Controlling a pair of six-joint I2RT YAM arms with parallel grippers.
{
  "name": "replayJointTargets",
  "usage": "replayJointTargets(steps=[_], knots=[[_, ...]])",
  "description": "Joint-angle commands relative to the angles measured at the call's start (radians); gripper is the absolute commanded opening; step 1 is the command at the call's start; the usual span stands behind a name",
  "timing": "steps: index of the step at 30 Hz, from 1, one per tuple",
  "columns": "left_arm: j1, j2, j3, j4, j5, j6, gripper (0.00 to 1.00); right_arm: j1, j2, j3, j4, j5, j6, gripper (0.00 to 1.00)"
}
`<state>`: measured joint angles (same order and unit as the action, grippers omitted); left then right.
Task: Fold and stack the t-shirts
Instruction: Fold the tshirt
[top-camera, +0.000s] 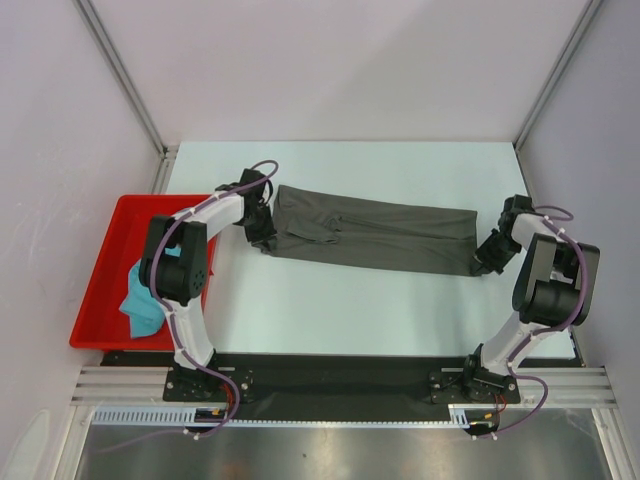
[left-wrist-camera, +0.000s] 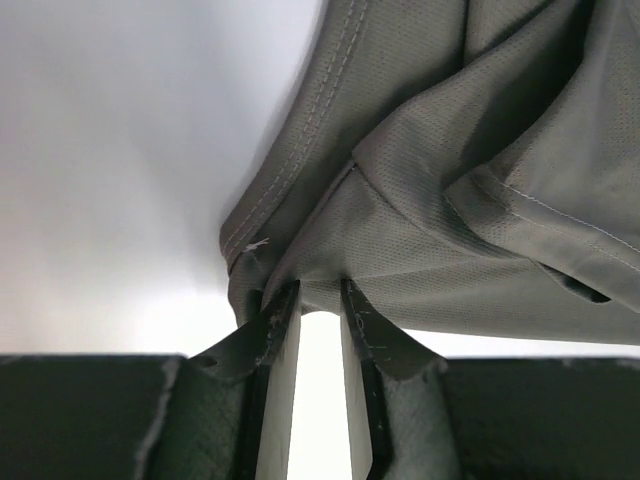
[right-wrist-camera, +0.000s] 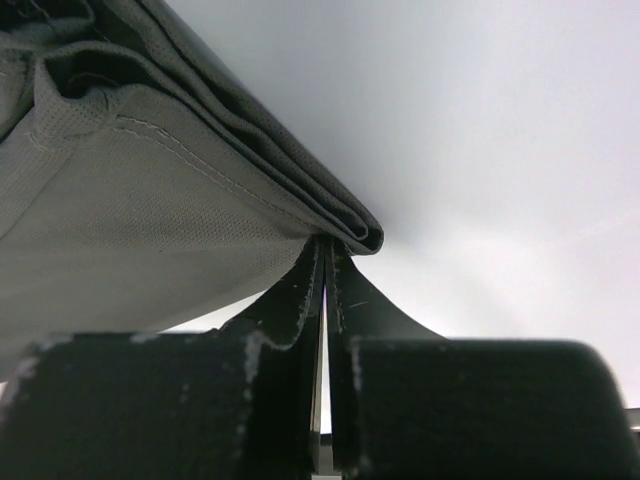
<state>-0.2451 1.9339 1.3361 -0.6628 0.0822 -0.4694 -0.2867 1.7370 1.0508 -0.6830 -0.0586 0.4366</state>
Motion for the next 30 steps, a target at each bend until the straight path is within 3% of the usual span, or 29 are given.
replayJointTargets(steps=[1, 6, 8, 11, 14, 15, 17, 21, 25, 30], knots=[[-0.005, -0.012, -0.003, -0.006, -0.052, 0.032, 0.27, -0.025, 0.029, -0.04, 0.004, 0.057, 0.005, 0.0], [-0.016, -0.064, -0.014, -0.018, -0.07, 0.046, 0.26, -0.011, -0.036, -0.02, -0.016, 0.1, -0.002, 0.0], [-0.04, -0.094, -0.003, -0.027, -0.079, 0.066, 0.32, 0.035, -0.051, 0.038, -0.041, 0.109, -0.016, 0.04], [-0.068, -0.128, 0.049, -0.035, -0.055, 0.075, 0.44, 0.13, -0.065, 0.139, -0.059, 0.111, -0.035, 0.3], [-0.069, -0.125, 0.074, -0.006, 0.043, 0.064, 0.5, 0.205, -0.068, 0.228, -0.035, 0.068, -0.019, 0.44], [-0.071, -0.119, 0.093, 0.003, 0.063, 0.061, 0.51, 0.249, -0.067, 0.241, -0.014, 0.004, -0.009, 0.52], [-0.069, -0.092, 0.13, 0.022, 0.117, 0.06, 0.54, 0.284, -0.06, 0.258, 0.073, -0.071, 0.042, 0.59], [-0.069, -0.046, 0.205, -0.001, 0.131, 0.066, 0.57, 0.417, -0.001, 0.261, 0.241, -0.298, 0.183, 0.61], [-0.054, -0.015, 0.238, 0.006, 0.177, 0.083, 0.6, 0.545, 0.09, 0.299, 0.324, -0.394, 0.249, 0.55], [-0.052, 0.027, 0.216, 0.022, 0.206, 0.083, 0.5, 0.641, 0.182, 0.362, 0.335, -0.42, 0.261, 0.48]])
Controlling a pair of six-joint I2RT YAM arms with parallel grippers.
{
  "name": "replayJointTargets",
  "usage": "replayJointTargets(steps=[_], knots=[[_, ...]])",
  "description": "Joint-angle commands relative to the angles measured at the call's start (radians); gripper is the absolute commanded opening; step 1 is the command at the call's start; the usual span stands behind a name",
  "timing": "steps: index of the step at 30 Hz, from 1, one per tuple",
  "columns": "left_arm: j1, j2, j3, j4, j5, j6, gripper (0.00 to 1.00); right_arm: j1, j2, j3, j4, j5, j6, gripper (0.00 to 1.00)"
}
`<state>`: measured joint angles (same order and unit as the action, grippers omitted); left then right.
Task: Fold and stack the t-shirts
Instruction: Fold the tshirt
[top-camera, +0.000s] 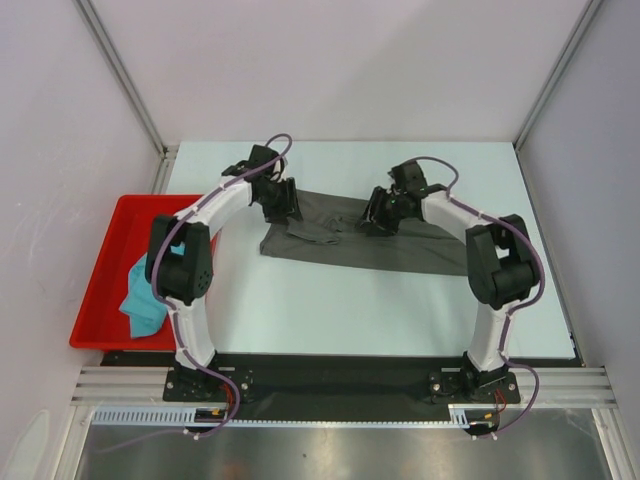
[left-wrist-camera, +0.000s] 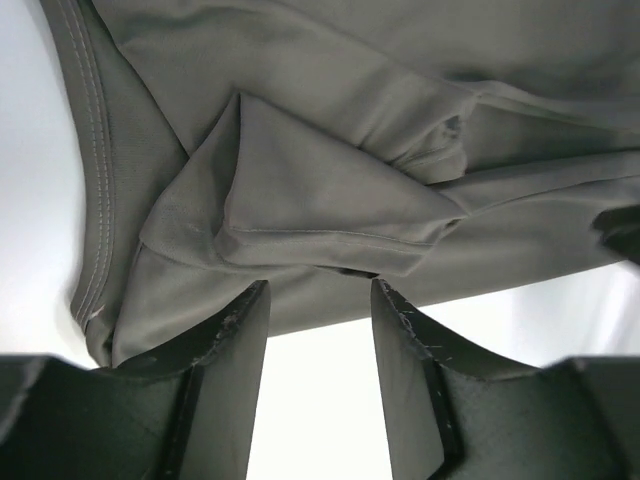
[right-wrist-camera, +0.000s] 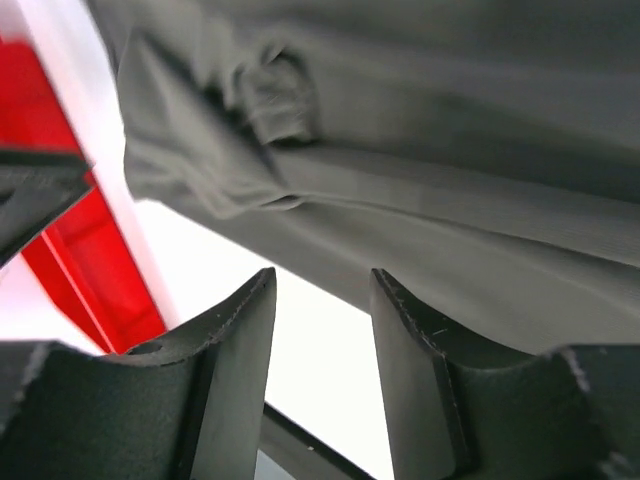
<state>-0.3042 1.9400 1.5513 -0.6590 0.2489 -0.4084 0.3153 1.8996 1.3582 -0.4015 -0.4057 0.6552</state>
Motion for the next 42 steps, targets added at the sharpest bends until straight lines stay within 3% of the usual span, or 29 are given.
replayJointTargets(steps=[1, 13, 20, 26, 32, 36, 39, 42], knots=[[0.007, 0.025, -0.002, 0.018, 0.029, 0.02, 0.5, 0.045, 0.026, 0.062, 0.055, -0.074, 0.046, 0.47], [0.013, -0.07, -0.163, 0.073, 0.03, -0.043, 0.54, -0.027, -0.005, 0.065, -0.193, 0.1, -0.163, 0.57], [0.019, -0.219, -0.339, 0.133, 0.001, -0.164, 0.74, -0.106, -0.056, 0.061, -0.277, 0.226, -0.285, 0.67], [0.053, -0.296, -0.448, 0.153, -0.008, -0.224, 0.82, -0.206, -0.105, 0.055, -0.296, 0.231, -0.304, 0.72], [0.096, -0.268, -0.479, 0.173, -0.002, -0.233, 0.8, -0.336, -0.183, -0.017, -0.336, 0.24, -0.298, 0.69], [0.099, -0.26, -0.488, 0.188, -0.022, -0.234, 0.79, -0.439, -0.263, -0.16, -0.318, 0.168, -0.278, 0.68], [0.1, -0.25, -0.476, 0.197, -0.019, -0.221, 0.73, -0.463, -0.292, -0.209, -0.309, 0.082, -0.282, 0.66], [0.1, -0.248, -0.451, 0.213, 0.019, -0.211, 0.6, -0.424, -0.297, -0.235, -0.272, -0.037, -0.244, 0.66]])
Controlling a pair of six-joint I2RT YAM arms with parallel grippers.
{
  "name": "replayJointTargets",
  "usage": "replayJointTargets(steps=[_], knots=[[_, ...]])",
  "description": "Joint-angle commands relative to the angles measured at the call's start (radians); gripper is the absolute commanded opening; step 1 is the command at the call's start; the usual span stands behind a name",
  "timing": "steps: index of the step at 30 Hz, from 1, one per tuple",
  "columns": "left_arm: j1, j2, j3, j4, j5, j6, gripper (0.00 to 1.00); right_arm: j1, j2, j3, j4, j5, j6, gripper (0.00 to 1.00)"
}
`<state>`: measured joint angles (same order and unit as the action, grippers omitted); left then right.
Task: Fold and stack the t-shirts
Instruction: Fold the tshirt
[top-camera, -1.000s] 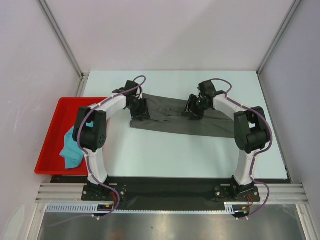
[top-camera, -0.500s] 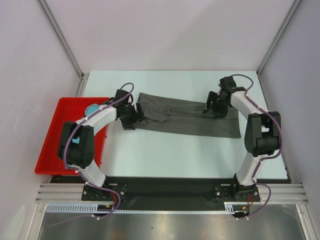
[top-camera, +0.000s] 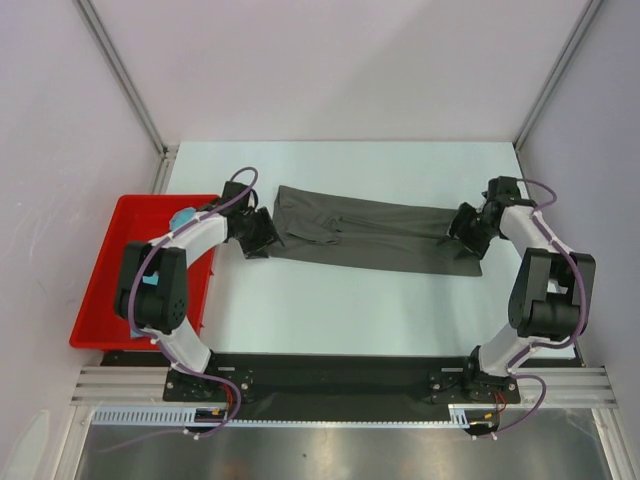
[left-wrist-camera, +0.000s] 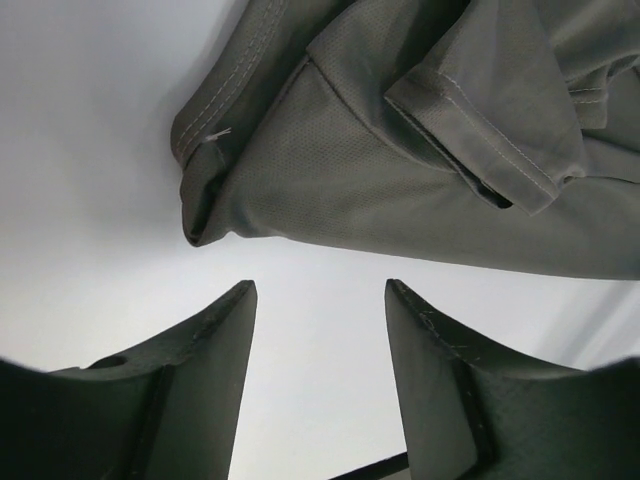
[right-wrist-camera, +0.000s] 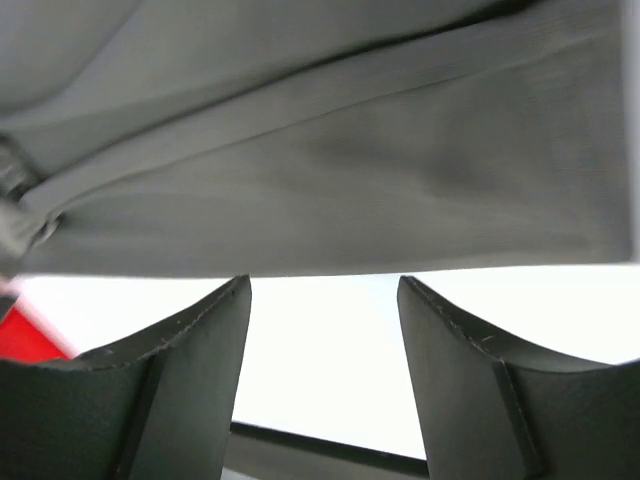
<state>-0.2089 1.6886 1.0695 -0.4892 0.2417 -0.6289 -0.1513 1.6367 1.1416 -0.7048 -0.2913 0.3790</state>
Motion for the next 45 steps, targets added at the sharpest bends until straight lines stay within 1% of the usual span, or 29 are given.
replayJointTargets(steps=[1, 3, 5, 6, 7, 8, 10, 11, 12, 13, 14, 15, 16, 17, 21, 24, 29, 33, 34, 36, 39, 42, 44, 45], knots=[[0.005, 0.003, 0.035, 0.052, 0.04, 0.012, 0.59, 0.094, -0.032, -0.02, 0.085, -0.181, 0.049, 0.66], [0.005, 0.016, 0.064, 0.066, 0.068, 0.026, 0.6, 0.166, -0.017, -0.014, 0.135, -0.203, 0.11, 0.67], [0.005, 0.034, 0.107, 0.08, 0.1, 0.044, 0.64, 0.263, 0.006, -0.005, 0.246, -0.229, 0.173, 0.68], [0.003, 0.049, 0.121, 0.101, 0.122, 0.072, 0.66, 0.284, 0.03, -0.006, 0.293, -0.242, 0.219, 0.68], [0.003, 0.078, 0.136, 0.107, 0.126, 0.086, 0.7, 0.309, 0.047, -0.009, 0.398, -0.255, 0.306, 0.69], [0.005, 0.101, 0.188, 0.1, 0.13, 0.101, 0.7, 0.347, 0.064, -0.008, 0.453, -0.278, 0.354, 0.69], [0.003, 0.172, 0.248, 0.043, 0.114, 0.152, 0.68, 0.386, 0.13, 0.015, 0.561, -0.29, 0.421, 0.68], [0.002, 0.189, 0.292, 0.017, 0.11, 0.167, 0.67, 0.424, 0.153, 0.059, 0.574, -0.289, 0.467, 0.67], [0.0, 0.203, 0.308, 0.008, 0.082, 0.201, 0.65, 0.439, 0.184, 0.093, 0.58, -0.287, 0.478, 0.66], [-0.001, 0.218, 0.326, -0.005, 0.065, 0.219, 0.58, 0.45, 0.239, 0.127, 0.567, -0.286, 0.486, 0.63], [-0.001, 0.239, 0.357, -0.038, 0.042, 0.238, 0.55, 0.464, 0.271, 0.16, 0.553, -0.287, 0.492, 0.62], [-0.001, 0.252, 0.372, -0.055, 0.024, 0.254, 0.53, 0.481, 0.296, 0.223, 0.536, -0.287, 0.498, 0.6], [-0.001, 0.259, 0.383, -0.067, 0.004, 0.261, 0.52, 0.49, 0.337, 0.245, 0.521, -0.292, 0.506, 0.59], [-0.001, 0.27, 0.394, -0.075, 0.007, 0.265, 0.52, 0.495, 0.35, 0.276, 0.521, -0.301, 0.518, 0.57], [-0.004, 0.286, 0.406, -0.049, 0.064, 0.253, 0.52, 0.521, 0.376, 0.299, 0.527, -0.31, 0.518, 0.55], [-0.007, 0.302, 0.417, -0.032, 0.109, 0.236, 0.57, 0.519, 0.37, 0.291, 0.496, -0.301, 0.489, 0.55], [-0.02, 0.347, 0.448, -0.035, 0.151, 0.232, 0.57, 0.501, 0.339, 0.254, 0.479, -0.293, 0.462, 0.55], [-0.024, 0.375, 0.461, -0.043, 0.162, 0.215, 0.52, 0.486, 0.31, 0.228, 0.473, -0.29, 0.451, 0.54], [-0.024, 0.39, 0.471, -0.055, 0.166, 0.213, 0.49, 0.484, 0.307, 0.224, 0.473, -0.289, 0.449, 0.54], [-0.026, 0.393, 0.48, -0.066, 0.179, 0.213, 0.46, 0.48, 0.299, 0.213, 0.473, -0.289, 0.446, 0.54], [-0.027, 0.379, 0.477, -0.051, 0.192, 0.207, 0.34, 0.475, 0.29, 0.205, 0.472, -0.281, 0.445, 0.54], [-0.026, 0.368, 0.483, -0.026, 0.249, 0.179, 0.29, 0.473, 0.287, 0.202, 0.469, -0.278, 0.44, 0.54], [-0.026, 0.368, 0.478, 0.016, 0.313, 0.137, 0.27, 0.475, 0.285, 0.199, 0.47, -0.275, 0.439, 0.54], [-0.026, 0.37, 0.472, 0.038, 0.335, 0.117, 0.22, 0.473, 0.288, 0.195, 0.472, -0.275, 0.44, 0.54]])
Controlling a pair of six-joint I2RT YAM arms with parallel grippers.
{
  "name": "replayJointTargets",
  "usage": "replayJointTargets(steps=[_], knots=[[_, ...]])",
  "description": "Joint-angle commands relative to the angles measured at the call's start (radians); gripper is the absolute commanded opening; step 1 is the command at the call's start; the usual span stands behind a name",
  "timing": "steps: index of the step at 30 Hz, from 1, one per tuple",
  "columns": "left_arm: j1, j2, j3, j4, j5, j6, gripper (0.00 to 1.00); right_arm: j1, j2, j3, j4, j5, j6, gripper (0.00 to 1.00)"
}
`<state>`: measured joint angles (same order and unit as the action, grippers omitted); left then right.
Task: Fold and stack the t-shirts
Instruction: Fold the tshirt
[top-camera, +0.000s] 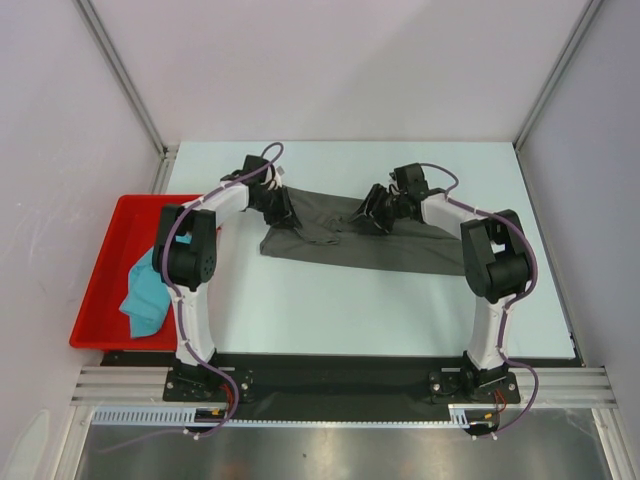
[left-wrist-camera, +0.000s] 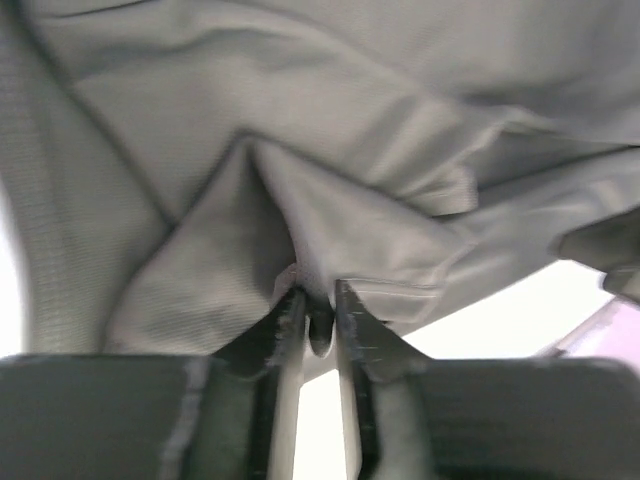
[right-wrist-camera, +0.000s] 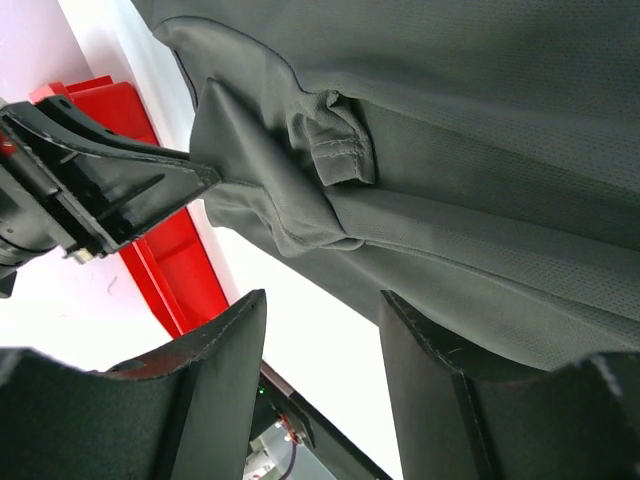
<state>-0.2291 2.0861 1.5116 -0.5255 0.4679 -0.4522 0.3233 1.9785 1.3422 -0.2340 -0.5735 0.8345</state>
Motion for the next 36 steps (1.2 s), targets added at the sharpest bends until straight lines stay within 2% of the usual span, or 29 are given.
replayJointTargets(steps=[1, 3, 7, 16, 20, 24, 32, 35, 36], knots=[[-0.004, -0.027, 0.022, 0.1, 0.13, -0.081, 0.2, 0.0, -0.055, -0.008, 0.002, 0.006, -0.014, 0.54], [-0.004, -0.024, -0.01, 0.192, 0.196, -0.155, 0.16, 0.002, -0.056, -0.014, 0.015, 0.004, -0.009, 0.54], [-0.003, -0.017, -0.05, 0.335, 0.262, -0.272, 0.15, 0.002, -0.055, -0.026, 0.028, -0.006, -0.006, 0.55], [0.004, 0.028, -0.053, 0.557, 0.276, -0.473, 0.19, 0.031, -0.029, 0.023, -0.04, -0.014, -0.081, 0.6], [0.004, 0.046, -0.042, 0.549, 0.247, -0.482, 0.26, 0.04, -0.021, 0.061, -0.097, -0.003, -0.127, 0.6], [0.004, 0.055, -0.039, 0.515, 0.213, -0.48, 0.38, 0.048, -0.018, 0.089, -0.139, 0.004, -0.167, 0.6], [0.004, 0.065, -0.019, 0.487, 0.155, -0.461, 0.47, 0.057, -0.006, 0.133, -0.232, 0.044, -0.231, 0.59], [0.004, 0.069, -0.005, 0.466, 0.14, -0.441, 0.5, 0.08, 0.013, 0.227, -0.353, 0.116, -0.328, 0.59], [0.004, 0.071, 0.002, 0.443, 0.135, -0.436, 0.55, 0.091, 0.034, 0.254, -0.387, 0.176, -0.356, 0.59]])
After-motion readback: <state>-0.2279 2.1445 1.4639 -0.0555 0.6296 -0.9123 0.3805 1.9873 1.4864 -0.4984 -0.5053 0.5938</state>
